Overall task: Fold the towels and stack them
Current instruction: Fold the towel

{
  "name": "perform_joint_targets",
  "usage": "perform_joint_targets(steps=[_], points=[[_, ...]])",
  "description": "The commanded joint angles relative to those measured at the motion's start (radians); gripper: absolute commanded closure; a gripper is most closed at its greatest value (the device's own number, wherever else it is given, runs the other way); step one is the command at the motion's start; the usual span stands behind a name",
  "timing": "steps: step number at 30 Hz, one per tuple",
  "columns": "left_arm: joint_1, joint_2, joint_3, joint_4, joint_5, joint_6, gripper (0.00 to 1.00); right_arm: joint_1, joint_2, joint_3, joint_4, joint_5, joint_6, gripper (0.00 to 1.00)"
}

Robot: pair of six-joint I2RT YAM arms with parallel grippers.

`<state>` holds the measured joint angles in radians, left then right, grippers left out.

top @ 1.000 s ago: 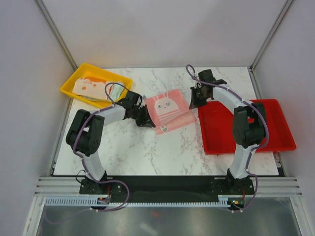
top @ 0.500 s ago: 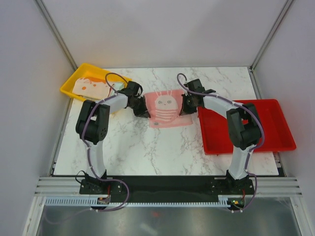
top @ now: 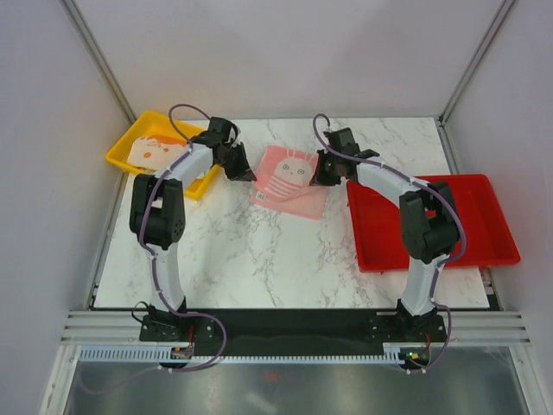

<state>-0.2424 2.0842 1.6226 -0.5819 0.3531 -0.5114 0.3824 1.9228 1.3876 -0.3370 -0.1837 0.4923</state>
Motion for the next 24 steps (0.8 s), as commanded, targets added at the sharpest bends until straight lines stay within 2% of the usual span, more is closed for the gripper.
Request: perform_joint_targets(steps=[1, 5, 9, 11, 16, 19, 24], points=[[-0.008, -0.102, -0.012, -0.026, 0.055, 0.043, 0.98, 0.004, -0.053, 0.083, -0.112, 0.038, -0.044, 1.0], [-0.014, -0.124, -0.061, -0.024, 0.084, 0.053, 0.98, 0.012, -0.128, 0.015, -0.151, 0.043, -0.069, 1.0], [-0.046, -0.127, -0.161, 0.011, 0.06, 0.059, 0.98, 0.015, -0.203, -0.198, -0.054, 0.09, -0.072, 1.0], [-0.058, -0.125, -0.214, 0.033, 0.046, 0.051, 0.98, 0.013, -0.206, -0.234, -0.042, 0.09, -0.074, 1.0], [-0.061, -0.118, -0.228, 0.034, 0.024, 0.057, 0.98, 0.015, -0.19, -0.251, -0.022, 0.061, -0.086, 1.0], [-0.061, -0.11, -0.211, 0.021, -0.097, 0.083, 0.98, 0.016, -0.179, -0.265, -0.016, 0.041, -0.092, 1.0], [-0.061, -0.082, -0.208, 0.007, -0.1, 0.088, 0.98, 0.021, -0.165, -0.298, 0.016, 0.018, -0.084, 1.0]])
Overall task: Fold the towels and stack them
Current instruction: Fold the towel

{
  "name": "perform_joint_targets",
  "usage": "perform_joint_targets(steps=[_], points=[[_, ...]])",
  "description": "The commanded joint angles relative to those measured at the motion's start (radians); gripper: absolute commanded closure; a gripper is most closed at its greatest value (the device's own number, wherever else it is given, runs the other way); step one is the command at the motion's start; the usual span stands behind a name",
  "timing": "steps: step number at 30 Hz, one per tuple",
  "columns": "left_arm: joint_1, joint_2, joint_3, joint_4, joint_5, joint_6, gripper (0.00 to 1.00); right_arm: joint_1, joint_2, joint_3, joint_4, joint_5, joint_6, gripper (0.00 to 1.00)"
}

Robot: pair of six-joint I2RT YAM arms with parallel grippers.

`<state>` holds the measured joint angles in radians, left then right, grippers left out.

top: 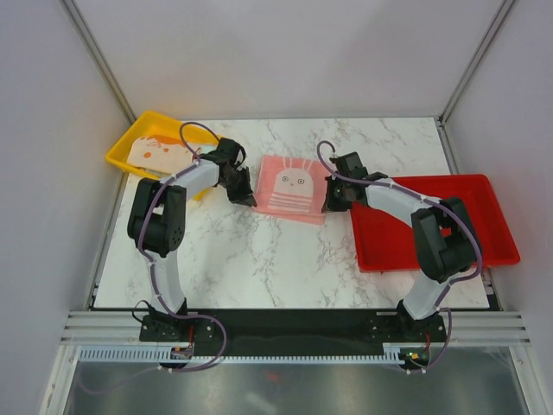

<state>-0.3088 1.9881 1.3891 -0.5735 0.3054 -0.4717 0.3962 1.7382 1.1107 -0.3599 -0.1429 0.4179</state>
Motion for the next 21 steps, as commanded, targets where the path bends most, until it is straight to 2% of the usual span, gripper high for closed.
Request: perform_joint_targets(steps=[1, 7, 9, 10, 12, 13, 15, 21], points=[[0.002, 0.012, 0.019, -0.003, -0.057, 0.044, 0.98, 0.015, 0.026, -0.026, 0.045, -0.032, -0.01, 1.0], [0.0, 0.014, 0.001, -0.003, -0.057, 0.044, 0.98, 0.03, 0.038, -0.052, 0.064, -0.026, -0.004, 1.0], [0.0, 0.003, -0.005, -0.003, -0.057, 0.044, 0.98, 0.03, 0.032, -0.06, 0.07, -0.02, 0.001, 0.92], [-0.001, -0.002, -0.004, -0.003, -0.057, 0.044, 0.98, 0.032, 0.021, -0.058, 0.068, -0.023, 0.004, 0.84], [-0.001, -0.015, 0.011, -0.002, -0.077, 0.047, 0.98, 0.032, 0.008, -0.052, 0.064, -0.03, 0.013, 0.79], [0.0, -0.018, 0.022, -0.026, -0.103, 0.063, 0.74, 0.032, -0.011, -0.046, 0.058, -0.035, 0.015, 0.72], [-0.001, -0.028, 0.051, -0.049, -0.124, 0.067, 0.63, 0.032, -0.029, -0.022, 0.027, -0.037, 0.018, 0.69], [0.0, -0.046, 0.143, -0.103, -0.212, 0.074, 0.55, 0.032, -0.045, 0.009, -0.008, -0.089, 0.031, 0.69]])
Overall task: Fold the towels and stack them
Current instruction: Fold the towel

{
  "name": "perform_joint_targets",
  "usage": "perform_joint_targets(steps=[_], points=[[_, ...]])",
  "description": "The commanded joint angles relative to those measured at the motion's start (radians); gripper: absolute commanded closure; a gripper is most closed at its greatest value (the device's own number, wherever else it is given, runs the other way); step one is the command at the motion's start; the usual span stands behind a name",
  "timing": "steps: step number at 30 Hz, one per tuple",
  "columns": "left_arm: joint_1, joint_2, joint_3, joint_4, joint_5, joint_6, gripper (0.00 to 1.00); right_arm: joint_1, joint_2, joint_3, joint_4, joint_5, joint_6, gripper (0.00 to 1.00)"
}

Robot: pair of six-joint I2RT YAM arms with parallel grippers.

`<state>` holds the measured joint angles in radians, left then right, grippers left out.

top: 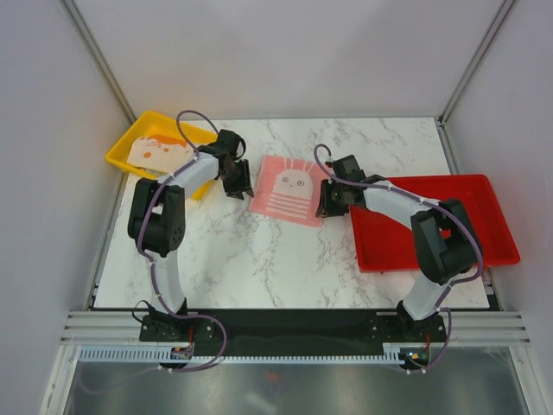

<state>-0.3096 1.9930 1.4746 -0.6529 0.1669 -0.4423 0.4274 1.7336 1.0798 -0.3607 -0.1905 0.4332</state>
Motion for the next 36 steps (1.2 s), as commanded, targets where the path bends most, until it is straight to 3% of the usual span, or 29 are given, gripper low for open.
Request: perform_joint_targets(steps=[1, 6, 8, 10, 13, 14, 20, 26, 32, 36], points=[[0.0, -0.054, 0.059, -0.024, -0.072, 0.045, 0.56, 0.001, -0.033, 0.037, -0.003, -0.064, 0.019, 0.71], [-0.025, -0.062, 0.033, -0.01, -0.011, 0.034, 0.57, 0.001, -0.006, -0.032, 0.081, -0.083, 0.05, 0.74], [-0.034, -0.072, -0.014, 0.103, 0.13, 0.024, 0.57, 0.001, 0.004, -0.066, 0.112, -0.092, 0.07, 0.73], [-0.036, -0.063, -0.079, 0.151, 0.174, -0.018, 0.57, 0.005, 0.021, -0.081, 0.155, -0.098, 0.079, 0.71], [-0.033, -0.019, -0.106, 0.151, 0.174, -0.018, 0.57, 0.016, 0.043, -0.092, 0.163, -0.096, 0.065, 0.71], [-0.033, -0.016, -0.114, 0.148, 0.096, -0.033, 0.58, 0.017, 0.04, -0.101, 0.158, -0.096, 0.047, 0.71], [-0.034, -0.056, -0.197, 0.139, -0.016, -0.042, 0.62, 0.022, -0.022, -0.156, 0.152, -0.087, 0.021, 0.7], [-0.046, -0.129, -0.284, 0.141, -0.044, -0.045, 0.63, 0.047, -0.052, -0.204, 0.144, -0.101, 0.009, 0.7], [-0.059, -0.287, -0.421, 0.142, -0.006, -0.076, 0.58, 0.048, -0.236, -0.225, 0.053, -0.145, 0.002, 0.68], [-0.052, -0.327, -0.323, 0.083, 0.031, -0.05, 0.52, 0.047, -0.261, -0.132, -0.001, -0.135, -0.001, 0.64]])
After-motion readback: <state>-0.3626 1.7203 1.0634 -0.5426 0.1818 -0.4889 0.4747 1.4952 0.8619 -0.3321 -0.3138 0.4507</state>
